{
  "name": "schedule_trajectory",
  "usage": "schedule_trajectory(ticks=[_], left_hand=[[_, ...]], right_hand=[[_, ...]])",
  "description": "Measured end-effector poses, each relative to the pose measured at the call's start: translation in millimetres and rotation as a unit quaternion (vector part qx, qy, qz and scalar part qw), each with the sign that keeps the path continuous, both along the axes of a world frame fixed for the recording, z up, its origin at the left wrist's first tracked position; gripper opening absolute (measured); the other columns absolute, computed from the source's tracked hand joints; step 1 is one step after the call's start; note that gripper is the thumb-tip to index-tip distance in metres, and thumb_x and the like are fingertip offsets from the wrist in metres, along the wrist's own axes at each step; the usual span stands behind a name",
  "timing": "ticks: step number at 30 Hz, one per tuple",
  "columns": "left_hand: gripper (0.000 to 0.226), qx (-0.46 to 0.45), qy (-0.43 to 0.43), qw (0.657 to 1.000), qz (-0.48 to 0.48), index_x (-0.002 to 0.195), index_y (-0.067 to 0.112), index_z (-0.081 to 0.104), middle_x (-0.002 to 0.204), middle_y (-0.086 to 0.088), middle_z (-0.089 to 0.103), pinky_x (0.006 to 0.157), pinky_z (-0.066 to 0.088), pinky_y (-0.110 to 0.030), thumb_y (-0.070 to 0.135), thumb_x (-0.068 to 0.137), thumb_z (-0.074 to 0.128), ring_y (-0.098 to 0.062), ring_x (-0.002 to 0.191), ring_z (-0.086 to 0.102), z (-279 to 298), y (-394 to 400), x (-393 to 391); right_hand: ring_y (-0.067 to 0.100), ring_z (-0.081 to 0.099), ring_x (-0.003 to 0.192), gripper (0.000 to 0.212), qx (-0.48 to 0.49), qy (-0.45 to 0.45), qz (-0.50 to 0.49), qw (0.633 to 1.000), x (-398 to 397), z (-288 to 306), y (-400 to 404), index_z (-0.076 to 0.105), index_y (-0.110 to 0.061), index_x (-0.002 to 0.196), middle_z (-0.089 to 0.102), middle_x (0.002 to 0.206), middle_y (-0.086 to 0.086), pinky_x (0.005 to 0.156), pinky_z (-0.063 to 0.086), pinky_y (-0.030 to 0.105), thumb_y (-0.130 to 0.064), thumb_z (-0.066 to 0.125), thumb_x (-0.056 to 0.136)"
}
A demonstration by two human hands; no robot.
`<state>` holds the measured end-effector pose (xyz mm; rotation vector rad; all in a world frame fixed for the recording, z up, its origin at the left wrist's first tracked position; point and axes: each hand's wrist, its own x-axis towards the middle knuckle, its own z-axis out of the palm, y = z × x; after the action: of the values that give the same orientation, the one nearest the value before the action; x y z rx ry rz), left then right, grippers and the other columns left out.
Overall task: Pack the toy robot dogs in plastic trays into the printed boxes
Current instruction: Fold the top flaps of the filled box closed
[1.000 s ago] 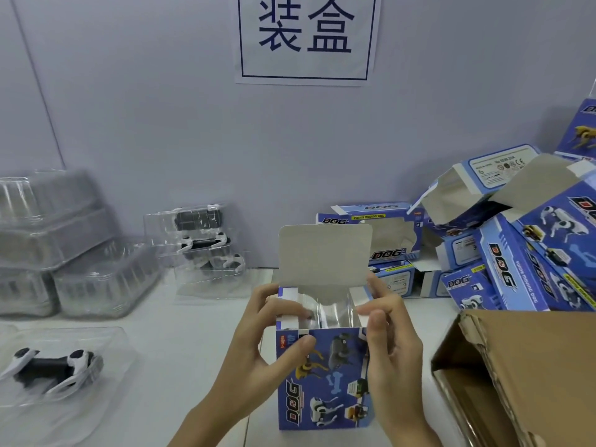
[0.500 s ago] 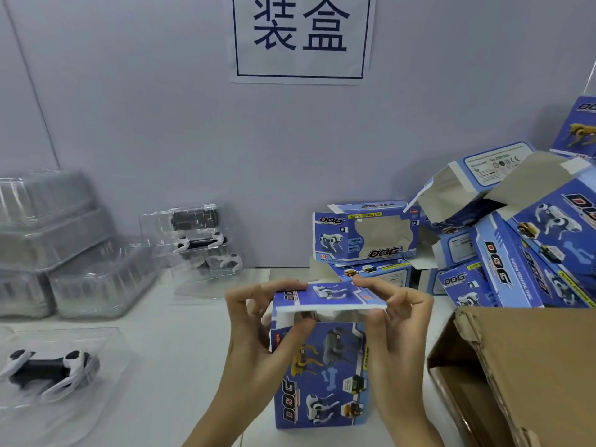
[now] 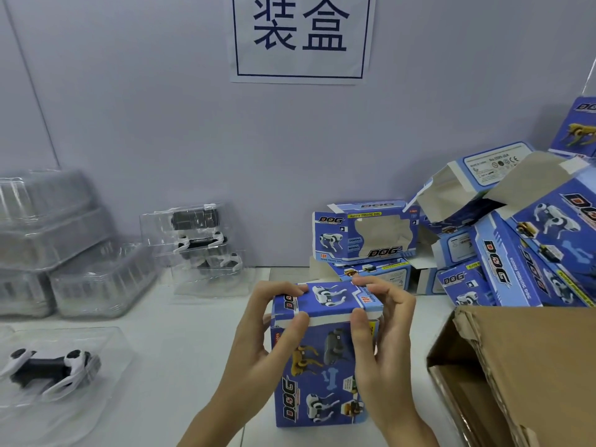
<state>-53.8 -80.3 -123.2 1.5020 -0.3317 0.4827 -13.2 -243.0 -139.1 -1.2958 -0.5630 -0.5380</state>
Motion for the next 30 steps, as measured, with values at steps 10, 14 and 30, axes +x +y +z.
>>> schedule_trajectory(ticks=[10, 14, 30], left_hand=[[0.037, 0.011, -0.016, 1.0, -0.007, 0.107, 0.026, 0.067, 0.141, 0.002, 0.062, 0.079, 0.065, -0.054, 0.058, 0.089, 0.074, -0.027, 0.138, 0.056, 9, 5, -4], [0.034, 0.002, -0.012, 1.0, -0.016, 0.099, 0.03, 0.07, 0.144, 0.001, 0.062, 0.081, 0.064, -0.057, 0.059, 0.085, 0.078, -0.029, 0.139, 0.055, 11, 6, -5], [0.045, 0.004, -0.023, 1.0, -0.015, 0.124, 0.032, 0.064, 0.147, 0.0, 0.058, 0.072, 0.066, -0.052, 0.056, 0.088, 0.075, -0.028, 0.14, 0.053, 2, 5, -1]], right_hand=[[0.023, 0.047, 0.14, 0.019, -0.062, -0.029, -0.052, 0.996, -4, 6, -3, 0.067, -0.033, 0.113, 0.054, 0.14, -0.005, 0.07, 0.063, 0.025, -0.035, 0.055, 0.099], [0.025, 0.044, 0.144, 0.022, -0.063, -0.025, -0.024, 0.997, -7, 10, -8, 0.072, -0.03, 0.112, 0.055, 0.144, -0.006, 0.071, 0.065, 0.031, -0.034, 0.057, 0.097], [0.019, 0.045, 0.146, 0.027, -0.125, -0.039, -0.019, 0.991, -3, 20, -19, 0.075, -0.031, 0.122, 0.058, 0.15, -0.01, 0.1, 0.055, 0.054, -0.037, 0.056, 0.104]])
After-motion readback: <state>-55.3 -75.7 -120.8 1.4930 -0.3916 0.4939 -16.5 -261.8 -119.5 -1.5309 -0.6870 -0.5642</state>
